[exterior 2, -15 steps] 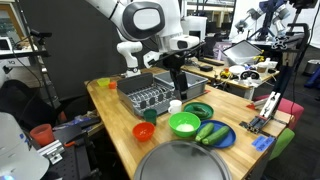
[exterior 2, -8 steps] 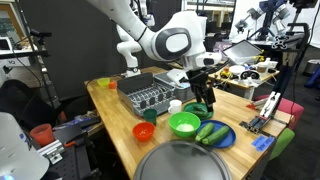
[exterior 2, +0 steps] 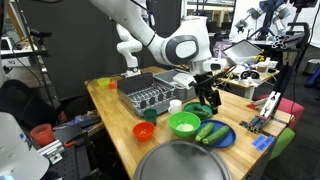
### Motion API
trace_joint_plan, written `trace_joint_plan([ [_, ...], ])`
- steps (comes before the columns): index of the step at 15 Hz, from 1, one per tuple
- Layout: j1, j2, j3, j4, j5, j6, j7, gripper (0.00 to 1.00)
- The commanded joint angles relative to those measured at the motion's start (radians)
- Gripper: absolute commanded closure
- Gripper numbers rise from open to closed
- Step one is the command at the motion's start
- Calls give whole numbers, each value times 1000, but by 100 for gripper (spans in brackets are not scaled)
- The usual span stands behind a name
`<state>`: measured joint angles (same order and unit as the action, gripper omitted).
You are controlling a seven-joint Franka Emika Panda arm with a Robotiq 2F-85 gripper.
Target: Pick up the cucumber and put it on the gray tray
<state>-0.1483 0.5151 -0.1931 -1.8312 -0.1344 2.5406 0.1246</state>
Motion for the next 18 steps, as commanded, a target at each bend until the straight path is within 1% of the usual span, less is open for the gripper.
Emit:
trace_joint_plan([
  [1, 4, 1, -5, 2, 5, -2, -4, 0],
  [5, -7, 26, 2, 33, 14, -21, -20, 0],
  [8, -9, 89, -8, 97, -11, -28, -45, 0],
  [10, -10, 147, -13, 164, -24, -42, -69, 0],
  [11, -15, 175, -5, 200, -19, -57, -92, 0],
  [15, -30, 293, 20, 355, -5, -139, -169, 0],
  [18, -32, 373, 16, 461, -13, -195, -193, 0],
])
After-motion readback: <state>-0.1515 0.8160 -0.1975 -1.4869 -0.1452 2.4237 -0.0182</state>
